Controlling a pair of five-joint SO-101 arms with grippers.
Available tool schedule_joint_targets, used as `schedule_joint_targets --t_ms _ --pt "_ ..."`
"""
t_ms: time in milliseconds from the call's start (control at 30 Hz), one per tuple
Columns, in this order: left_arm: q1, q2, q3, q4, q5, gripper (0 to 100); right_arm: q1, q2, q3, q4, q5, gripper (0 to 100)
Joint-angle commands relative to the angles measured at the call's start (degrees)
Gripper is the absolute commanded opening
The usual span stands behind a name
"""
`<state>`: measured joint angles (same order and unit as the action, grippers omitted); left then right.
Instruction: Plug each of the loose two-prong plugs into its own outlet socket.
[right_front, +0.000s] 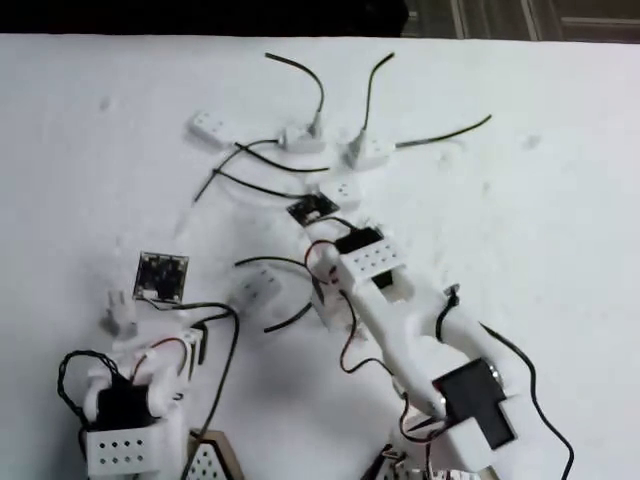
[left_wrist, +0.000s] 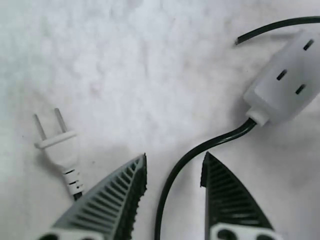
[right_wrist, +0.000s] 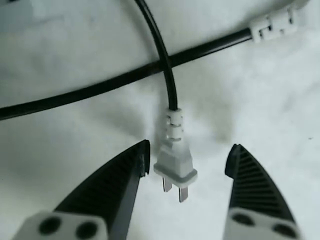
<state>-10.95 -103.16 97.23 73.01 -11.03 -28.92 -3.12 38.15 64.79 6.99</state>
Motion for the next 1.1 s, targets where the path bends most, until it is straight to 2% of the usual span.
schedule_joint_targets --t_ms 0,133,400,533,700,767,1067 --pt "0.48 -0.4 -0.18 0.18 0.53 18 0.57 0.4 -2.2 -0.48 -0.62 20.7" --pt "0.48 -0.4 -0.18 0.18 0.53 18 0.84 0.57 -2.2 -0.66 -0.18 12.9" --pt "0.48 -0.4 -0.18 0.18 0.53 18 0.84 0.4 -2.2 -0.31 -0.18 10.6" --pt "0.48 -0.4 -0.18 0.18 0.53 18 0.84 0.13 -2.2 -0.48 -0.09 1.5" --pt "0.48 -0.4 -0.18 0.18 0.53 18 0.84 0.04 -2.2 0.22 0.09 1.6" --pt "0.48 -0.4 -0.18 0.18 0.53 18 0.48 -0.4 -2.99 2.51 2.37 1.7" --pt "0.48 -0.4 -0.18 0.18 0.53 18 0.75 -21.41 -4.66 14.81 3.87 1.7"
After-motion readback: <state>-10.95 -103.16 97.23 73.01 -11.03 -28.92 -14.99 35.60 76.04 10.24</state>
